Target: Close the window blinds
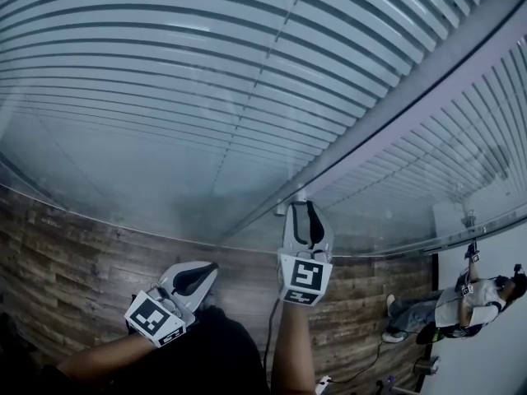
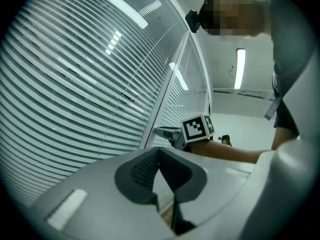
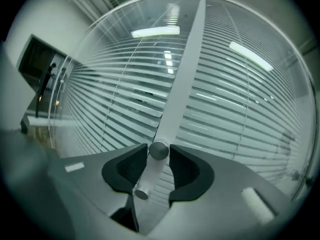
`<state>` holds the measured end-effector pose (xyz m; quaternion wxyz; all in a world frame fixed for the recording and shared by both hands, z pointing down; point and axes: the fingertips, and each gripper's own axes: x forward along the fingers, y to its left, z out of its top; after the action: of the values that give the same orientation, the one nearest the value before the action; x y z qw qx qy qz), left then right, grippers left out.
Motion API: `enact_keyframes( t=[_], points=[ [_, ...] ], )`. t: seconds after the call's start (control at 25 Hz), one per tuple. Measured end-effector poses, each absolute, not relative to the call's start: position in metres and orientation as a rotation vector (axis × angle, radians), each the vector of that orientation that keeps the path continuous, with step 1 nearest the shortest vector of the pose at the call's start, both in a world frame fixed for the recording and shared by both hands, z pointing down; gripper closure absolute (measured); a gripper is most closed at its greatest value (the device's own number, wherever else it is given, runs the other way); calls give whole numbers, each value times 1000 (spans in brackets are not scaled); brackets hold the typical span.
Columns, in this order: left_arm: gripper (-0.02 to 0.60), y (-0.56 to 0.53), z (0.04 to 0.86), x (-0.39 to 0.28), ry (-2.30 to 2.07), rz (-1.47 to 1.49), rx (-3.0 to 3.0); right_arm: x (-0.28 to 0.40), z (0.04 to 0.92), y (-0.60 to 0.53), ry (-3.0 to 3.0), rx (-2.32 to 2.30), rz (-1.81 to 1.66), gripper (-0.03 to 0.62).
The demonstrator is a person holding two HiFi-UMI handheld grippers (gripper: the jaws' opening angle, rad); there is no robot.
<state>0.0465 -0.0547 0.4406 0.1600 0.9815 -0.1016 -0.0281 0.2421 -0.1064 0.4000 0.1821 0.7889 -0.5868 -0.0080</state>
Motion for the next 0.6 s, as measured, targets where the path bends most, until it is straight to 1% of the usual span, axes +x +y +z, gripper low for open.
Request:
enact_keyframes(
  t=[0.08,0.2,0.36,0.6],
  points=[
    [583,-54,440,47,-286,-77,2802,244,395,-103,-1758,2342,75,420],
    [583,-54,439,46,-284,-79,2801,244,390,-98,-1864,2462,177,426],
    [583,-53,439,47,-279,-81,2804,250,393,-96,-1856,2534,239,433],
    [583,-53,440,45,-285,-83,2788,253,396,-99,-1979,2646,437,444]
  ],
)
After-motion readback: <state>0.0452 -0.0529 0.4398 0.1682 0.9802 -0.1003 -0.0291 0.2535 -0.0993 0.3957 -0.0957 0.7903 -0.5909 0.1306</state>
